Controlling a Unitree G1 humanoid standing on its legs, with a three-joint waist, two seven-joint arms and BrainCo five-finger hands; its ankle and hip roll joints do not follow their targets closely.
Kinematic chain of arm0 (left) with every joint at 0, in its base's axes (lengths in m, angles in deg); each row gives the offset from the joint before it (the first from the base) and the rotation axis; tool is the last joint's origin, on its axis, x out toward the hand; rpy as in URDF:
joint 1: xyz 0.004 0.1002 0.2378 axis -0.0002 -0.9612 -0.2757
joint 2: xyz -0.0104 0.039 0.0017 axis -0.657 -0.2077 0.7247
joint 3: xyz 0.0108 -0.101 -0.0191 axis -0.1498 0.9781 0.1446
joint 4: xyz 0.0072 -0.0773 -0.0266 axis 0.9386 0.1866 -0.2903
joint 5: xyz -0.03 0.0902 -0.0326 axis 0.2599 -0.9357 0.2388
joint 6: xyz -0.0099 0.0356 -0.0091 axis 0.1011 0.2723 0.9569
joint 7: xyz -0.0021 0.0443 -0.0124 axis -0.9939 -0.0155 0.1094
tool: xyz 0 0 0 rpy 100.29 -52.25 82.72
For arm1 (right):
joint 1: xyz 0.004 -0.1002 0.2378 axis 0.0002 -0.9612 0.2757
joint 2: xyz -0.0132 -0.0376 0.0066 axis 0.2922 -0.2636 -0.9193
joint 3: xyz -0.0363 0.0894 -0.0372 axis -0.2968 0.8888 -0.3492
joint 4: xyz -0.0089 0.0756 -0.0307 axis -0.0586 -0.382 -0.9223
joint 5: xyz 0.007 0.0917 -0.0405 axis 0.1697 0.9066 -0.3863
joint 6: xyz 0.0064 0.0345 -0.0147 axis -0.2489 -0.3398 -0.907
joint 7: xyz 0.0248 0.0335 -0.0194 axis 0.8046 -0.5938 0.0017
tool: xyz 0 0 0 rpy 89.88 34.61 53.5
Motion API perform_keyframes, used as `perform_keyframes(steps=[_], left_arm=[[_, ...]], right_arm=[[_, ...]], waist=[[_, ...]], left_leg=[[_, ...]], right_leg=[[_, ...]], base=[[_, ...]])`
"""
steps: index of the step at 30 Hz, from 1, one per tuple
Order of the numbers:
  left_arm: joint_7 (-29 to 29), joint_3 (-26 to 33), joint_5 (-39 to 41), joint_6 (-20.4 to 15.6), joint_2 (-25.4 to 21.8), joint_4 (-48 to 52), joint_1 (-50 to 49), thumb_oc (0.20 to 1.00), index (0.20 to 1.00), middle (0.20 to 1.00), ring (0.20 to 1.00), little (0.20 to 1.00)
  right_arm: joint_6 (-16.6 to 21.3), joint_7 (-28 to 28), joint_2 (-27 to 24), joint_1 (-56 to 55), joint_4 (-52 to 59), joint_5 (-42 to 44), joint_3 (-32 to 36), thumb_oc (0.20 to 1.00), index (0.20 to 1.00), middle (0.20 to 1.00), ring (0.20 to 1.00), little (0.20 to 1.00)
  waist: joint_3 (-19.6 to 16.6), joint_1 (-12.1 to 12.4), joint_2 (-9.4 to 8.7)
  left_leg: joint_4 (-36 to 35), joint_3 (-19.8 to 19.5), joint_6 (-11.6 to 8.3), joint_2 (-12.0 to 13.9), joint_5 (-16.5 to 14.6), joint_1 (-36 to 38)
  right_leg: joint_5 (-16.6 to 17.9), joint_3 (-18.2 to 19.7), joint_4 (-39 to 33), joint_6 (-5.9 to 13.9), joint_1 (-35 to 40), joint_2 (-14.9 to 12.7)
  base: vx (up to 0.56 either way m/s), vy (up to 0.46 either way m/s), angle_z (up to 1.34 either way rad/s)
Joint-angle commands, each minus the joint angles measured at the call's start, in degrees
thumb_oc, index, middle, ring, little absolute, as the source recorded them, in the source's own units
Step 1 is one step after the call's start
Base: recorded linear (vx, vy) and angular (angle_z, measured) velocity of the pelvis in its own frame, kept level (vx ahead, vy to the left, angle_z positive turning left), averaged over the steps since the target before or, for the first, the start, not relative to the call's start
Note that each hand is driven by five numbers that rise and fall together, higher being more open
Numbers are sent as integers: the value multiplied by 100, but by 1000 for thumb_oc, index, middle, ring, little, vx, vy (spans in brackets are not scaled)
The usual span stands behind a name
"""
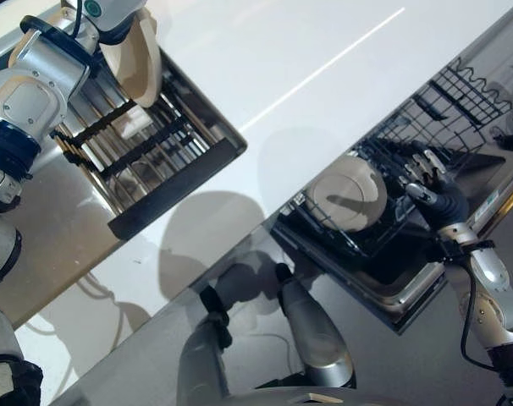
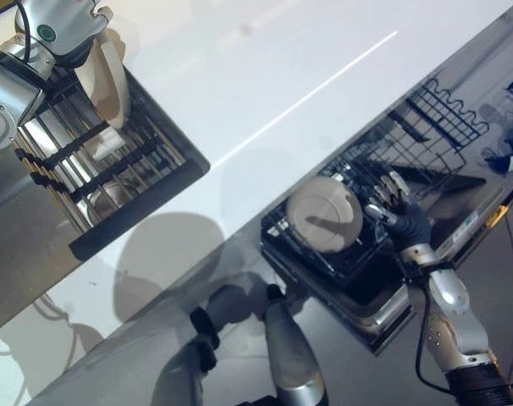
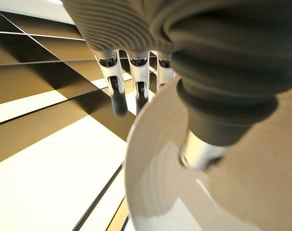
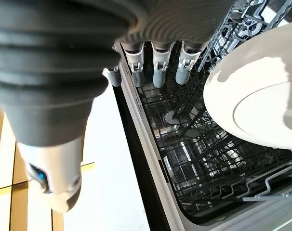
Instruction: Pick up plates and place into dishwasher.
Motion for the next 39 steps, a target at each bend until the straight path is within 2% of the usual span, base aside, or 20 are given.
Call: perform_keyframes(steps=[1, 13, 18, 21, 25, 30, 34, 39], left_arm=[[14, -1, 4, 279, -166, -249, 410, 200, 200, 200, 200, 200], [-207, 5, 206, -35, -362, -245, 293, 200, 200, 200, 200, 200], [-553, 122, 792, -124, -528, -62, 143, 200, 200, 200, 200, 200], [-946, 334, 1346, -338, -691, 87, -83, 200, 200, 200, 200, 200], [-1508, 913, 2077, -721, -813, 394, -694, 200, 200, 200, 200, 200], [-1935, 1988, 3085, -1249, -789, 983, -1991, 200, 200, 200, 200, 200], [-1927, 3300, 3776, -1802, -381, 1479, -3321, 200, 200, 200, 200, 200], [-1606, 4488, 4194, -2222, 141, 2169, -4429, 200, 200, 200, 200, 200]], right_arm=[[401, -8, 38, 358, 269, 188, 155, 1000, 1000, 1000, 1000, 1000], [421, -37, 24, 385, 241, 203, 122, 1000, 1000, 1000, 1000, 1000], [402, 15, 26, 295, 208, 182, 154, 1000, 1000, 1000, 1000, 1000], [348, 77, 64, 181, 214, 170, 187, 1000, 1000, 1000, 1000, 1000], [264, -11, 200, 56, 154, 130, 186, 1000, 1000, 1000, 1000, 1000], [277, -354, 423, -82, 46, -115, 88, 1000, 1000, 1000, 1000, 1000], [299, -746, 594, -211, 135, -438, -23, 1000, 1000, 1000, 1000, 1000], [388, -1086, 731, -249, 262, -761, 35, 1000, 1000, 1000, 1000, 1000]], waist=[[-150, -64, -200], [-249, 35, -155], [-429, 86, -61], [-615, 130, 4], [-955, 223, 72], [-1444, 410, 127], [-1782, 513, 142], [-2048, 570, 121]], left_leg=[[288, -47, -163, 522, -226, -179], [139, -44, -182, 534, -181, -1], [106, -35, -167, 490, -226, 223], [-1, 8, -158, 443, -249, 482], [-271, 67, -140, 358, -251, 875], [-639, 111, -80, 200, -320, 1383], [-846, 105, -22, 114, -374, 1680], [-1083, 117, 32, 11, -419, 1985]], right_leg=[[787, -82, -748, 364, -226, -228], [771, -178, -976, 365, 69, -298], [737, -198, -1100, 378, 332, -354], [721, -187, -1249, 408, 608, -381], [705, -178, -1535, 448, 1042, -407], [677, -170, -1887, 537, 1572, -443], [694, -115, -2053, 585, 1830, -446], [780, -65, -2263, 649, 2033, -441]], base=[[0, 0, 0], [-4, 3, 1], [25, 46, 0], [37, 57, -1], [35, 50, -1], [18, 47, -2], [-16, 54, 5], [-67, 53, 11]])
